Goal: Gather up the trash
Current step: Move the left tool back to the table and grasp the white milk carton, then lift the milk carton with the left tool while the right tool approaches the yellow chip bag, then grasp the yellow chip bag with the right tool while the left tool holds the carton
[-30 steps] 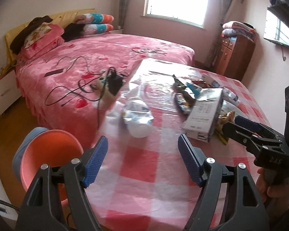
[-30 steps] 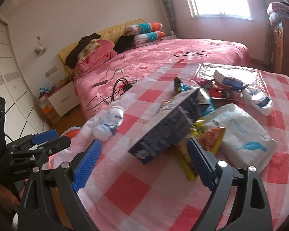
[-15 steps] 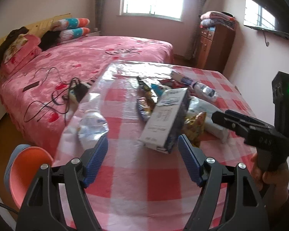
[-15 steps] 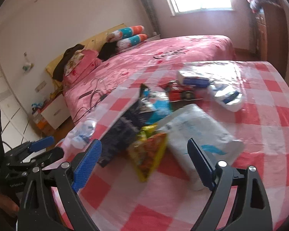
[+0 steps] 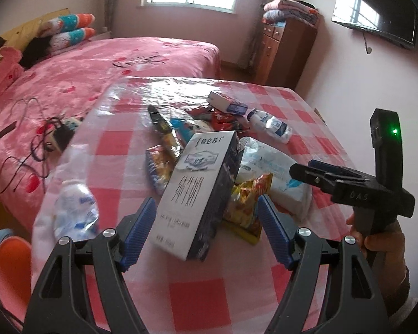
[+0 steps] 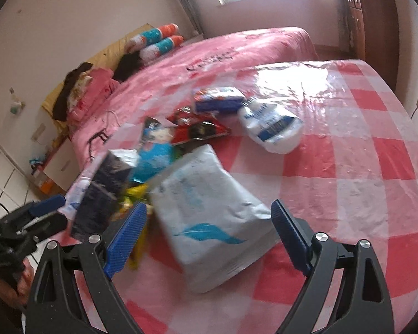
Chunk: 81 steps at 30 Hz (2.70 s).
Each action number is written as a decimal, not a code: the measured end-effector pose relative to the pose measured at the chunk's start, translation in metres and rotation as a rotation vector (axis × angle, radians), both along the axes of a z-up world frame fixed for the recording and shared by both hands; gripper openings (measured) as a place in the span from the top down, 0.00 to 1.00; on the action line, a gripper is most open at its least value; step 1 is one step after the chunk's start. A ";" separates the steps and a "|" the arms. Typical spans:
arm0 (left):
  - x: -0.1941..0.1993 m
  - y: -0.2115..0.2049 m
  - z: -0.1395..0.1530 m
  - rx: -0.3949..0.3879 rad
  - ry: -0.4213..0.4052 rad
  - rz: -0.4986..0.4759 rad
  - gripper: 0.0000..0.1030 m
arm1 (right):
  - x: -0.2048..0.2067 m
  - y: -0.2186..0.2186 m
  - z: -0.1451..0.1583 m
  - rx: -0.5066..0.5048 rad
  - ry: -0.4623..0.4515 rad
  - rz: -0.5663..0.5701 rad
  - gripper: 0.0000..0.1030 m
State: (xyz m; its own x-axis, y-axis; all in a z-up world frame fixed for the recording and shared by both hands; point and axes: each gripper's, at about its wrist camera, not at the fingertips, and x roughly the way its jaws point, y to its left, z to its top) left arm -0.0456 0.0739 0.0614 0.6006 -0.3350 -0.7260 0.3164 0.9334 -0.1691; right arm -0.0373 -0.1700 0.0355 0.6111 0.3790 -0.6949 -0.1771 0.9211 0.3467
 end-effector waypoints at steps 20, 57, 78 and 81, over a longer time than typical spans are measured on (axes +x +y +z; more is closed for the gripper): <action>0.055 0.009 -0.039 -0.087 0.104 0.034 0.27 | 0.017 0.026 -0.013 -0.163 0.011 0.087 0.10; 0.020 0.060 -0.032 -0.142 0.056 0.228 0.30 | -0.007 0.082 0.006 -0.058 -0.072 0.261 0.12; -0.011 0.092 -0.038 -0.203 0.057 0.205 0.30 | -0.009 0.117 -0.013 -0.143 -0.023 0.237 0.55; -0.015 0.095 -0.037 -0.216 0.054 0.198 0.30 | -0.011 0.112 -0.012 -0.145 -0.032 0.218 0.59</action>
